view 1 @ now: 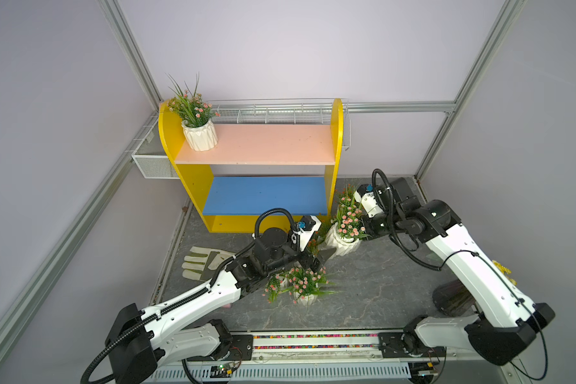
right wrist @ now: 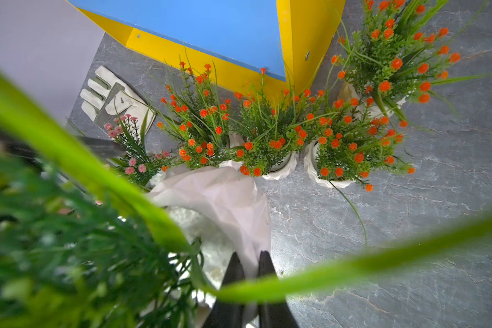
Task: Place the baby's breath potted plants on the rack by color
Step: Pick up the baby's breath potted plant from the center of the board.
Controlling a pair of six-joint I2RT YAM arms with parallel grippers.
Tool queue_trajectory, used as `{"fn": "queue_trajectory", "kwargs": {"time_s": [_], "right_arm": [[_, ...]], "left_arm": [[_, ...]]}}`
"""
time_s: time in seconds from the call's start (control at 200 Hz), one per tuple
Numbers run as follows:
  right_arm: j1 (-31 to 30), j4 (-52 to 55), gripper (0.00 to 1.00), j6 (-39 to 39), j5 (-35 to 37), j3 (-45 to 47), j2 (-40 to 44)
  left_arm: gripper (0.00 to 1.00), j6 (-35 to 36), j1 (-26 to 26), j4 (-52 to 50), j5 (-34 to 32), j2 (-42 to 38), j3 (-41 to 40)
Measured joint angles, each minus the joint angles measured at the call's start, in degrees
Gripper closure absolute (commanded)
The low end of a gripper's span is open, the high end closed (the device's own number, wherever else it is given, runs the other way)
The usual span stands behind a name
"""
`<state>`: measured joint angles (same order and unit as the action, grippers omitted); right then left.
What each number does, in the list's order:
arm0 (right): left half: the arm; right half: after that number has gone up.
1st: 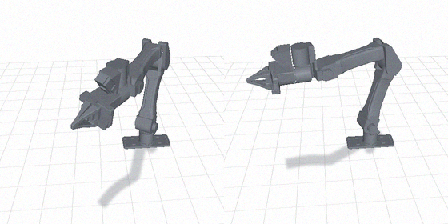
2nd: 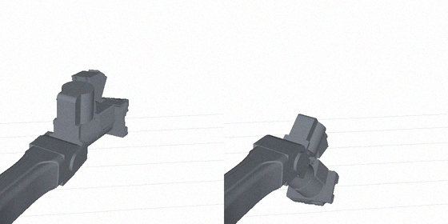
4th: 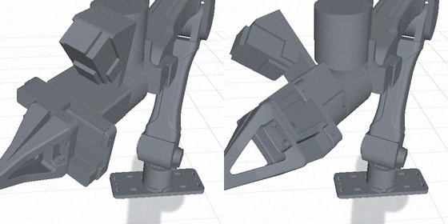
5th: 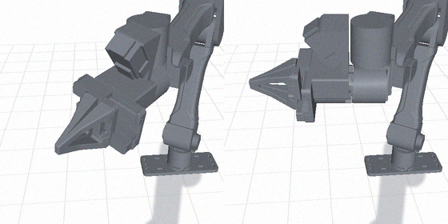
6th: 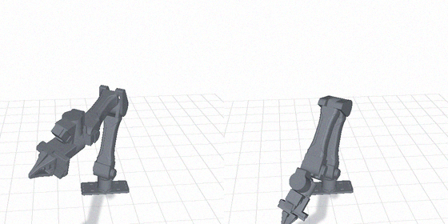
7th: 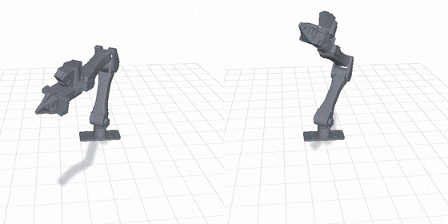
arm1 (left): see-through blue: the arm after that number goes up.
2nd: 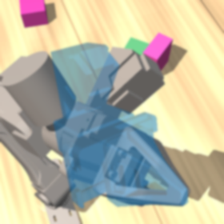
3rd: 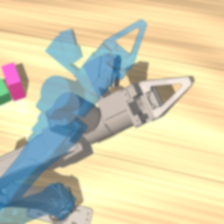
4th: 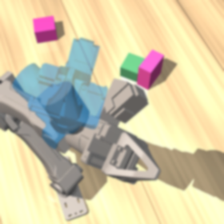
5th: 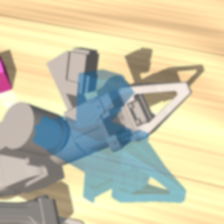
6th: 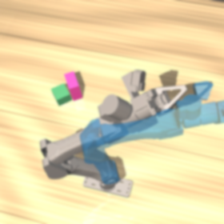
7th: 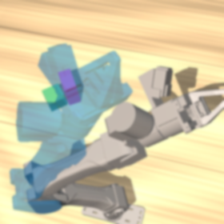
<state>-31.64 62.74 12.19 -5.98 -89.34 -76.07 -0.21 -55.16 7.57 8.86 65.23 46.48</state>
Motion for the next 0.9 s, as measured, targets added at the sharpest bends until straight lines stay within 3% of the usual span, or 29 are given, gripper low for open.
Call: {"fn": "queue_trajectory", "kwargs": {"time_s": [0.35,0.9], "right_arm": [[-0.9,0.5,0.92,-0.2,-1.6,-1.7,-2.2],[-1.8,-0.5,0.93,0.2,-0.3,-1.7,-3.4]], "left_arm": [[0.0,1.3,-3.1,2.6,-4.6,7.5,0.9],[0.0,2.8,-5.4,5.1,-12.5,11.7,2.4]]}}
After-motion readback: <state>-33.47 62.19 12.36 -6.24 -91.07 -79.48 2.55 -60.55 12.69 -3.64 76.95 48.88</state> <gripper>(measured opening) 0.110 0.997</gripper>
